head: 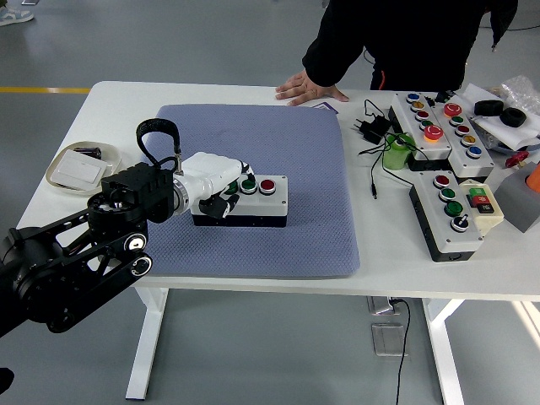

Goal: Pick up the button,place it on the desk,press the button,press the button

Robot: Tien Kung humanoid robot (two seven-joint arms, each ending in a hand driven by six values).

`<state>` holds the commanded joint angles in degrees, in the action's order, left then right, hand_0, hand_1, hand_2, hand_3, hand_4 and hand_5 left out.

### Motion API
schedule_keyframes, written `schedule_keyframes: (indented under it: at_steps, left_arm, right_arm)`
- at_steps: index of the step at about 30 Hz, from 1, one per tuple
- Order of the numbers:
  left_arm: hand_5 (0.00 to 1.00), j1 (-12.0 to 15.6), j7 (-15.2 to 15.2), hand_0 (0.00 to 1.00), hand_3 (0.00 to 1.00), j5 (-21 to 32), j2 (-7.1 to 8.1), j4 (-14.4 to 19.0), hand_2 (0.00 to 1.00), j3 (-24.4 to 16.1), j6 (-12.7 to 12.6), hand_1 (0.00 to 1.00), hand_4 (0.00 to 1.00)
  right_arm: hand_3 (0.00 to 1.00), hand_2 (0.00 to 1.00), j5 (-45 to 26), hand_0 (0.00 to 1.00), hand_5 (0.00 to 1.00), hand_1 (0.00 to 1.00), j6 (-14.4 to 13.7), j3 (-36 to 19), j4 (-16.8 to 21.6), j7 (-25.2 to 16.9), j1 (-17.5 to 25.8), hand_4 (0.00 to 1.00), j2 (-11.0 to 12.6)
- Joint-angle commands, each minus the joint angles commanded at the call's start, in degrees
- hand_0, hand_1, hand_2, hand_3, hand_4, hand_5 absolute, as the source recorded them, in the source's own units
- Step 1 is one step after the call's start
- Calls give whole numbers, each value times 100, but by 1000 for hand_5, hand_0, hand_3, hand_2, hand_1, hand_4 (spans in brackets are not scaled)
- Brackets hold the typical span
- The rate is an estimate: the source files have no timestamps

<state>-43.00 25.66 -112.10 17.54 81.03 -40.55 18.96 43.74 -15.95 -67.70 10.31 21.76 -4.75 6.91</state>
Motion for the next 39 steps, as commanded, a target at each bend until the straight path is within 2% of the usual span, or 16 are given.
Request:
schedule_keyframes:
  at_steps: [9,19,20,23,26,31,39]
  left_arm:
    - [2,14,-6,14,787,1,28,-53,40,13,19,2,443]
    - [2,2,-30,14,781,51,56,-99,39,128,180,2,441]
    - [2,5,-32,13,750,53,56,-102,38,131,198,2,442]
    - [2,14,-35,13,750,64,58,-118,38,135,232,2,442]
    - [2,28,-29,13,773,49,69,-103,39,93,164,2,443]
    - [2,23,-34,13,773,-57,74,75,39,-113,-143,2,443]
    - [2,-44,-34,14,782,-34,81,386,39,-306,-228,2,442]
  right_arm:
    - [593,548,13,642,356,508,-2,-19,0,4,-10,249,-6]
    - [593,548,54,642,357,509,-3,-31,0,21,-2,249,-10]
    - [593,548,56,642,357,508,-3,-30,0,23,0,249,-10]
    - [593,548,59,642,357,508,-5,-37,0,23,3,249,-10]
    - [593,548,46,642,357,508,-4,-45,0,8,6,249,-6]
    - [593,548,58,642,357,508,-1,-57,0,1,8,249,-6]
    - [593,549,60,642,357,508,4,-53,0,8,27,249,2]
